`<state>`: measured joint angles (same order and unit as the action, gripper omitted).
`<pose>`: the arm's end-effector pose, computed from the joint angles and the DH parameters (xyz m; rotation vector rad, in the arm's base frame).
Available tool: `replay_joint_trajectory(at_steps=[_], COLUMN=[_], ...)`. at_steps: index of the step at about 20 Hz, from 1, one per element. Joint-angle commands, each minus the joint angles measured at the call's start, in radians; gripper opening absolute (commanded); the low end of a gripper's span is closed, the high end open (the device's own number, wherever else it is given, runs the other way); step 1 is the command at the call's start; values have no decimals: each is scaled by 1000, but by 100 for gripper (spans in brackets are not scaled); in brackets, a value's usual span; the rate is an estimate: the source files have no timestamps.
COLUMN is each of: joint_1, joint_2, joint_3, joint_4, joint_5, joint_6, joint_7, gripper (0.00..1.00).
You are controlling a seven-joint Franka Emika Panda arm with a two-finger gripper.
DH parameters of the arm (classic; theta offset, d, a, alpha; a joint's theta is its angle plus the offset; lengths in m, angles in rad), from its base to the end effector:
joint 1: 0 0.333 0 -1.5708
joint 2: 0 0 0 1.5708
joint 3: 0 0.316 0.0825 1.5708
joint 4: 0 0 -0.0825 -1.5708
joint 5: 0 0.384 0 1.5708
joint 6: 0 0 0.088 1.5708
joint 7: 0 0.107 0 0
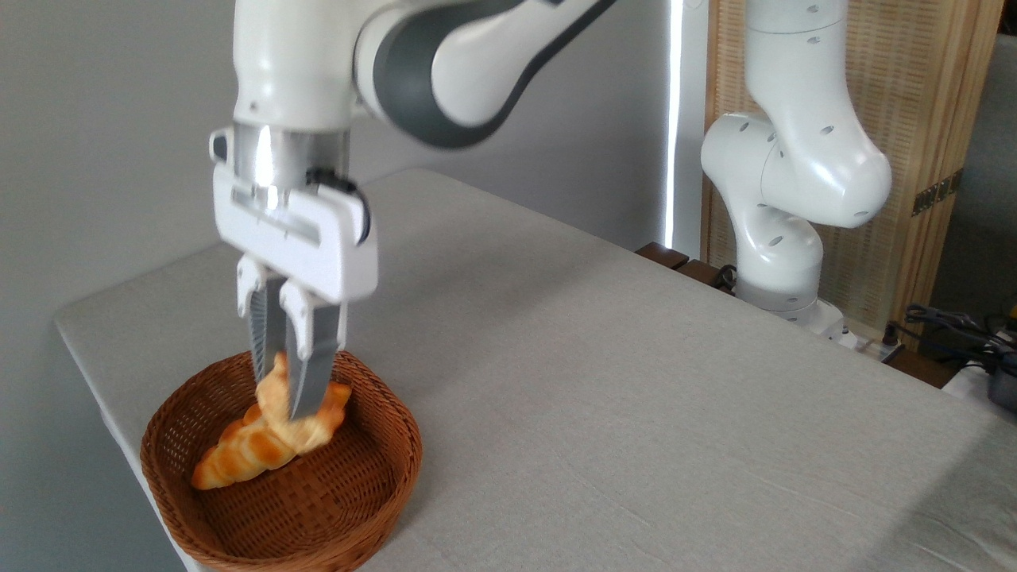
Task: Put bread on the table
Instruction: 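Lift the small roll up out of the basket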
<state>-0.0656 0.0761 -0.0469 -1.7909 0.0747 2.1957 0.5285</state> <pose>0.6120 -0.0657 0.5359 -2.8087 0.9840 -0.4633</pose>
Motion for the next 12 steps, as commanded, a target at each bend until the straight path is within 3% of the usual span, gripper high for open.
replay_joint_trajectory(at_steps=[1,3,7,11,12], joint_1=[1,-11,-77,-131,-143], joint_2=[-111,-151,-211,-216,-216], joint_3=[-7,-7,-5,-4,-4], joint_4=[-24,-53,-175,-232,-242], joint_5=[-91,-127,-128,-127,-128], joint_6=[-160,-217,-231,-229,-228], joint_7=[4,7,7,7,7], gripper=[50,52,55,56,64])
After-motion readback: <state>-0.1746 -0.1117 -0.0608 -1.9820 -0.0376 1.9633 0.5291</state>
